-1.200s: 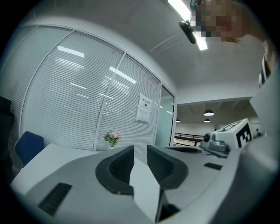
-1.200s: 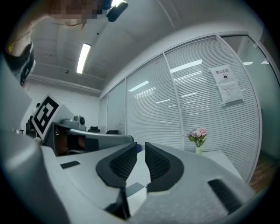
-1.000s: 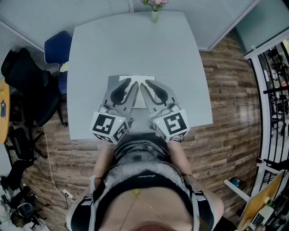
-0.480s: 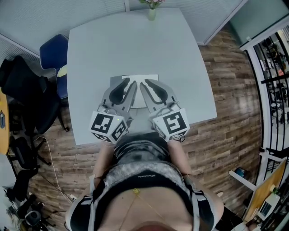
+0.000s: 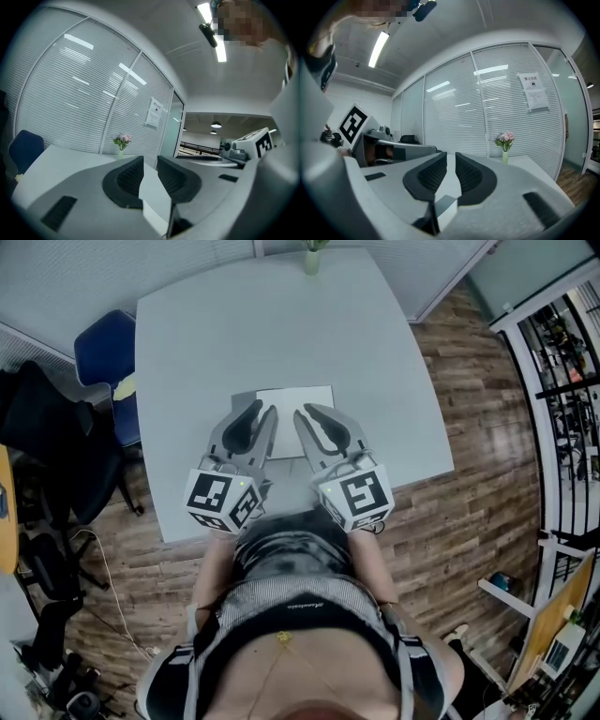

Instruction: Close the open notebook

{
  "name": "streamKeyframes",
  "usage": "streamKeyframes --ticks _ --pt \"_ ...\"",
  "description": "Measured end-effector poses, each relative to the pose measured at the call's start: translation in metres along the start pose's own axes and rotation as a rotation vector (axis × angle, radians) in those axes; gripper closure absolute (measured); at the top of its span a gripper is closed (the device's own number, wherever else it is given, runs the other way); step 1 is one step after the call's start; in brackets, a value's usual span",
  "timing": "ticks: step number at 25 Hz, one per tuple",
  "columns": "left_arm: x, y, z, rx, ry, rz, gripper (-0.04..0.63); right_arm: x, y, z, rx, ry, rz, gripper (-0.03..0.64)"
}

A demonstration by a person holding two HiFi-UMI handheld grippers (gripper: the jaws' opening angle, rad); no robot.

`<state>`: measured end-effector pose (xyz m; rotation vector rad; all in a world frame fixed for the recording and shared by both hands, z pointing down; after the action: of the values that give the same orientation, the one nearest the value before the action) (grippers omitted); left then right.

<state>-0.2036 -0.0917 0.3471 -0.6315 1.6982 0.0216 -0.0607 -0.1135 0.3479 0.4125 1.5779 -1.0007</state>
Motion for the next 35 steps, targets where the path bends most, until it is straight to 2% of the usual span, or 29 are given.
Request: streamKeyframes --ticks 12,19,35 --pt "-0.025 0.002 -0.029 -0.009 0.037 -0.056 0.529 -0.008 -0.009 -0.015 -0.044 -0.018 -0.043 0.558" --pt "-0.041 -0.003 -0.043 -0.03 0.09 -0.092 0.529 -0.009 -0.008 -0.02 -0.065 -0.026 -0.06 0.558" --pt "-0.088 -0.023 -0.074 -0.015 0.153 -0.217 0.529 -0.018 -0.01 -0.023 -0.113 -0.049 -0.108 0.558"
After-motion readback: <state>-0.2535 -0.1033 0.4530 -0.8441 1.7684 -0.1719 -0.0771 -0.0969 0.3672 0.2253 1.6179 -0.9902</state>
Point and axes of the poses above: the fingertips, and each gripper's own axes: y backward along the fingers, z to its right, x out of its top, the point moved 8 cm from there along y, backward along the fingers, and after that the axes turned 15 degrees about -z, right-handed, at the moved point
